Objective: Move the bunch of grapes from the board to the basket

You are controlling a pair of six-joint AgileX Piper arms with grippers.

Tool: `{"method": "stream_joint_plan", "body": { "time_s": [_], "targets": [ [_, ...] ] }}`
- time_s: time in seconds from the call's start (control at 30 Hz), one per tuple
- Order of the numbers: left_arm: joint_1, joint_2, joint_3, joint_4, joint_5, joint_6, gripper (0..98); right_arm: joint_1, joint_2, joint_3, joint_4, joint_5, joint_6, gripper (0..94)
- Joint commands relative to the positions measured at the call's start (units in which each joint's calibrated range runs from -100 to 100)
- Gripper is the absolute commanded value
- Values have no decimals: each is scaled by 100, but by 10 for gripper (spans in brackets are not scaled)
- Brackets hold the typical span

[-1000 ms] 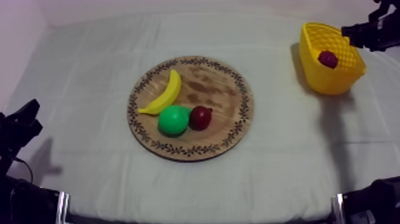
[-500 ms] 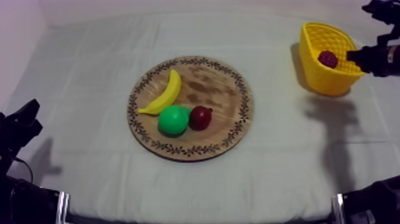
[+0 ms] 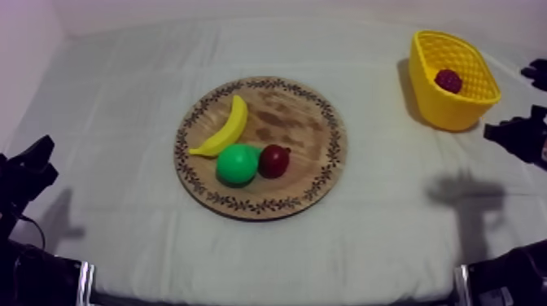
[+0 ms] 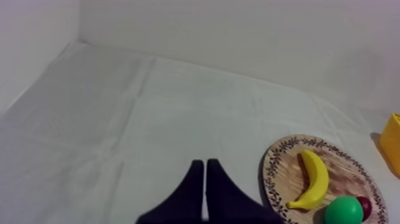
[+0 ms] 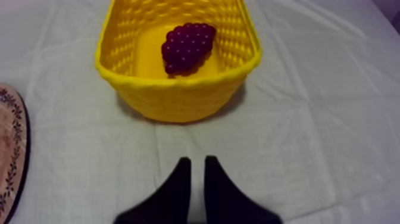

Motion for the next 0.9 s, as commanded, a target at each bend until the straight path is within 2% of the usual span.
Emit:
{"method": "stream_joint_plan", "body": {
  "time_s": [0.0, 0.13, 0.33, 0.47, 0.6, 0.73, 0.87],
  "targets": [
    [0, 0, -2, -2, -1, 1, 1, -39, -618, 333, -58, 3, 17, 19],
    [0, 0, -2, -2, -1, 1, 1, -96, -1313, 700, -364, -37, 197, 9],
    [0, 0, -2, -2, -1, 1, 1, -137, -2229, 991, -1422, -119, 1096, 6],
    [0, 0, -2, -2, -1, 1, 1, -140, -2699, 1185, -2201, -87, 1884, 4],
    [0, 0, -2, -2, -1, 1, 1, -147, -3064, 1262, -2549, 205, 2209, 3],
    [0, 0, -2, -2, -1, 3, 1, -150, -3393, 1282, -3002, 671, 2747, 3],
    [0, 0, -2, -2, -1, 2, 1, -113, -3608, 1287, -3198, 864, 3125, 3]
  ]
}}
